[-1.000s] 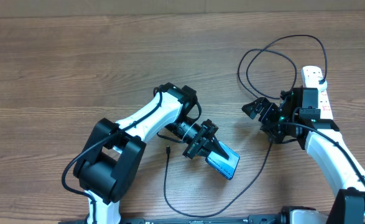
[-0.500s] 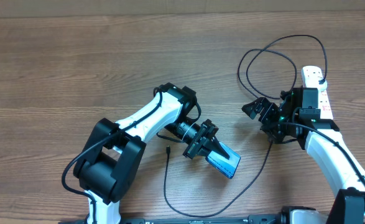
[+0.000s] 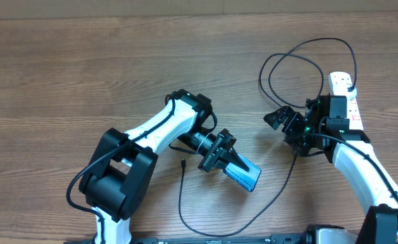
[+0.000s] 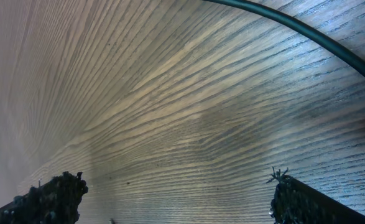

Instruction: Plug charger to phone and switch on socket

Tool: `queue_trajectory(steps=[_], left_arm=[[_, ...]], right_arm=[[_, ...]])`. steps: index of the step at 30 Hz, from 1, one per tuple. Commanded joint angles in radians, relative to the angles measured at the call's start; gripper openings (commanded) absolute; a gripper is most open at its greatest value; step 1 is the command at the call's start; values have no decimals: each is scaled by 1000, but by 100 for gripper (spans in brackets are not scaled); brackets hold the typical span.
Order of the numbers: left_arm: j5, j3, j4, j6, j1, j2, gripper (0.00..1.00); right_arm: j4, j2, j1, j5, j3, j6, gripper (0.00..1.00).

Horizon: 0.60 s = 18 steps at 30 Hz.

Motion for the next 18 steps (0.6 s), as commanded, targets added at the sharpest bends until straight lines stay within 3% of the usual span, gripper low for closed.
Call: queue_trajectory(steps=[1, 18], left_arm=[[79, 3, -3, -5, 5, -22, 4], [55, 3, -3, -5, 5, -22, 4]], right_arm=[[6, -8, 3, 10, 5, -8, 100], [6, -8, 3, 10, 5, -8, 100]])
